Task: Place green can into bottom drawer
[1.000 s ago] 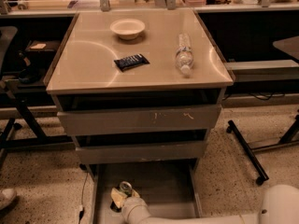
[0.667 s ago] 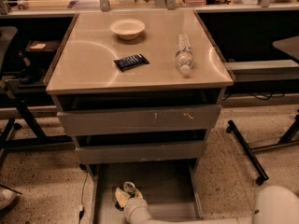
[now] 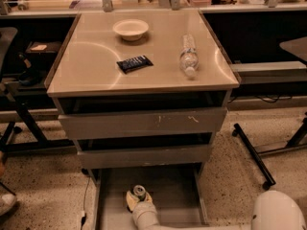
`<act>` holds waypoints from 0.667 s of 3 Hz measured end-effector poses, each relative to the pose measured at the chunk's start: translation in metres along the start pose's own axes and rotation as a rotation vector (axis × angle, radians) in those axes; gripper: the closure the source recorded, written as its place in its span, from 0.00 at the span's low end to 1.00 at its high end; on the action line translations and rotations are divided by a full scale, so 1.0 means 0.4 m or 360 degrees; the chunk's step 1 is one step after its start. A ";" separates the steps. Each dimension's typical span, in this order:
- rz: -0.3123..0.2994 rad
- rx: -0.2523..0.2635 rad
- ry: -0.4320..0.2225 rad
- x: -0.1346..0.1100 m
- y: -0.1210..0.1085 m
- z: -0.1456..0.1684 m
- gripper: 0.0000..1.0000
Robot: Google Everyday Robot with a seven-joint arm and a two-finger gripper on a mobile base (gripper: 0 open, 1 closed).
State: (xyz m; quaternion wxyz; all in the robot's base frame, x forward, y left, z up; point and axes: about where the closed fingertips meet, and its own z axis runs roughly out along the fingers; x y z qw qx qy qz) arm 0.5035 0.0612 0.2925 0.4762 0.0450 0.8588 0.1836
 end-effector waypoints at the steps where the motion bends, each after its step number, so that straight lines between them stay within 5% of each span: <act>1: -0.0012 0.0065 -0.0082 -0.007 -0.056 0.053 1.00; 2: -0.0012 0.0065 -0.0082 -0.007 -0.056 0.053 1.00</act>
Offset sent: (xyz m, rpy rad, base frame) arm 0.0299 -0.0221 -0.0241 -0.0302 -0.0568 -0.0703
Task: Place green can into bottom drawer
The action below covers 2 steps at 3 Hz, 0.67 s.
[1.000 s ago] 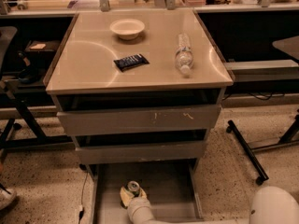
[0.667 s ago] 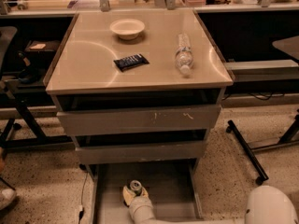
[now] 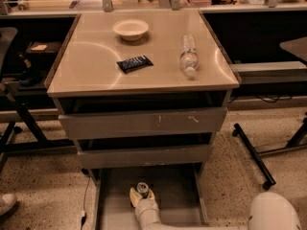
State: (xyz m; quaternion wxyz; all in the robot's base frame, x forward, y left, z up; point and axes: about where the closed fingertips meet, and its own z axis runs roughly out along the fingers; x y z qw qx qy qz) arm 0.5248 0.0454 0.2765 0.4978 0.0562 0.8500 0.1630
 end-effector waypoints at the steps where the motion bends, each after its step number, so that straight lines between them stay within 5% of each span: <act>1: -0.0016 0.0065 -0.0042 0.016 -0.006 0.007 1.00; 2: -0.0057 0.0194 -0.0103 0.055 -0.018 0.026 1.00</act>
Offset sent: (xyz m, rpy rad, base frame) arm -0.0069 0.0000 -0.0486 -0.1683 -0.0608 -0.2044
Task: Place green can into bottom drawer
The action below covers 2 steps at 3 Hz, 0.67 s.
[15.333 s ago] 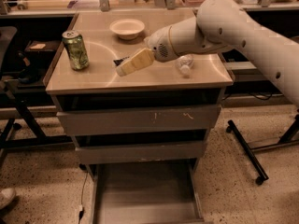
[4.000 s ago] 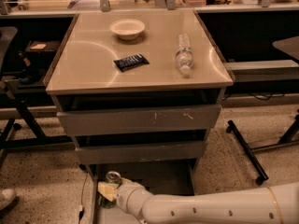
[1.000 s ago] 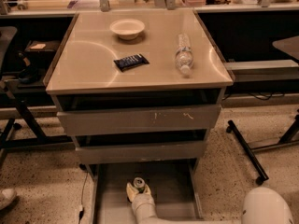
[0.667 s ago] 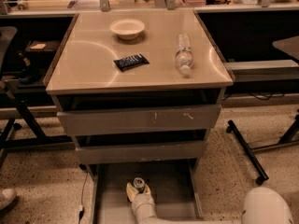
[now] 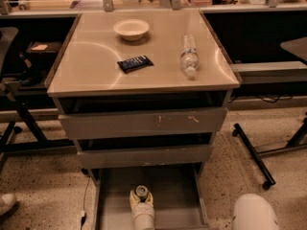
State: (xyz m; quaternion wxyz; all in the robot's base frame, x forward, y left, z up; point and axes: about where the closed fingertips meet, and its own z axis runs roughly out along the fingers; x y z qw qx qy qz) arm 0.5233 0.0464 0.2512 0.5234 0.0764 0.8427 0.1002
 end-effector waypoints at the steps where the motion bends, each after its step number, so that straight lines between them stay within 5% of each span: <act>1: -0.0011 0.0096 -0.0041 0.025 -0.021 0.011 1.00; 2: -0.0050 0.0145 -0.0075 0.038 -0.034 0.015 1.00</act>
Offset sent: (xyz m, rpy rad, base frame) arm -0.0044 -0.0127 -0.0269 -0.1125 -0.0450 -0.1007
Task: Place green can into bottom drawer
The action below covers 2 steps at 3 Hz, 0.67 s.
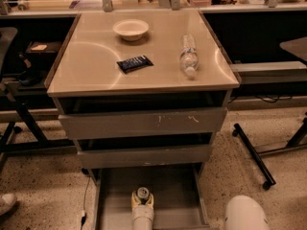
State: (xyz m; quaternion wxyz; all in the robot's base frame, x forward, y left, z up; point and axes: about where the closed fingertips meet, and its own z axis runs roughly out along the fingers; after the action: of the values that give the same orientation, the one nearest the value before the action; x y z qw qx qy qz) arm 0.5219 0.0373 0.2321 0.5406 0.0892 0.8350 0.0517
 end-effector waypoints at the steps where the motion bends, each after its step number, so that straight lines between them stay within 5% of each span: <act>1: -0.0033 0.0040 -0.0023 0.019 -0.014 0.020 1.00; 2: -0.0037 0.0079 -0.0046 0.027 -0.028 0.048 1.00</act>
Offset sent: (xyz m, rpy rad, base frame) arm 0.0207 -0.0150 -0.0301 -0.0588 -0.0274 -0.0679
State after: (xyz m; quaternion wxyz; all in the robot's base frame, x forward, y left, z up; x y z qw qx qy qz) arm 0.5341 0.0282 0.2126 0.5507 0.0937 0.8291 0.0235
